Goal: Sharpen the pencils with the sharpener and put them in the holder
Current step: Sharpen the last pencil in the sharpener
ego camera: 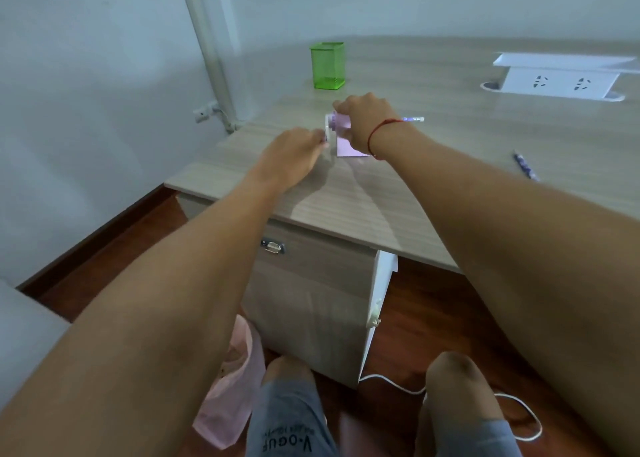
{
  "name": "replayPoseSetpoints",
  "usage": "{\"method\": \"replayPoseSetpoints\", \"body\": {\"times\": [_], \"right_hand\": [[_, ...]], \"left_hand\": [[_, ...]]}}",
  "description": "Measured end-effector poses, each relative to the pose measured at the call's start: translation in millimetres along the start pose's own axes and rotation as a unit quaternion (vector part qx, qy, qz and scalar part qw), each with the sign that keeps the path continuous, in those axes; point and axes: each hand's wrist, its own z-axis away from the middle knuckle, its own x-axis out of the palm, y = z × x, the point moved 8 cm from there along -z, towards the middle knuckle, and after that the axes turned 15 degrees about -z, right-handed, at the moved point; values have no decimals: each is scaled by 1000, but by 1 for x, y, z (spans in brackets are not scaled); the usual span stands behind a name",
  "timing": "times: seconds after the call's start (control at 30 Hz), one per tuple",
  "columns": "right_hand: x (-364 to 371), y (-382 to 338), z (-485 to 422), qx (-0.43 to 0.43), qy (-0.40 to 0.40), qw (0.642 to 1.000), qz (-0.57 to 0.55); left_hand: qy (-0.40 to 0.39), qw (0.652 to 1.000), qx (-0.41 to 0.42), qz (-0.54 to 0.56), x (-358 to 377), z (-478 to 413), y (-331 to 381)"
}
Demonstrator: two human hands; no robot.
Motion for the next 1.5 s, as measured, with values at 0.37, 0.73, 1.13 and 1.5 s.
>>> {"method": "replayPoseSetpoints", "body": {"times": [0.37,0.73,1.13,1.5], "right_hand": [[2,9,-5,-29,9,999,-21],[-3,0,1,-21,-2,1000,-19],[-4,-2,-3,-1,1,1000,-3],[5,9,-11,-34,-6,999,-24]], "left_hand": [[-120,992,1,-35,26,-69,-18],[2,998,0,-69,-19,-68,-26],[20,999,36,-20,-19,-3,4],[-144,986,57,-60,26,-53,-6]]}}
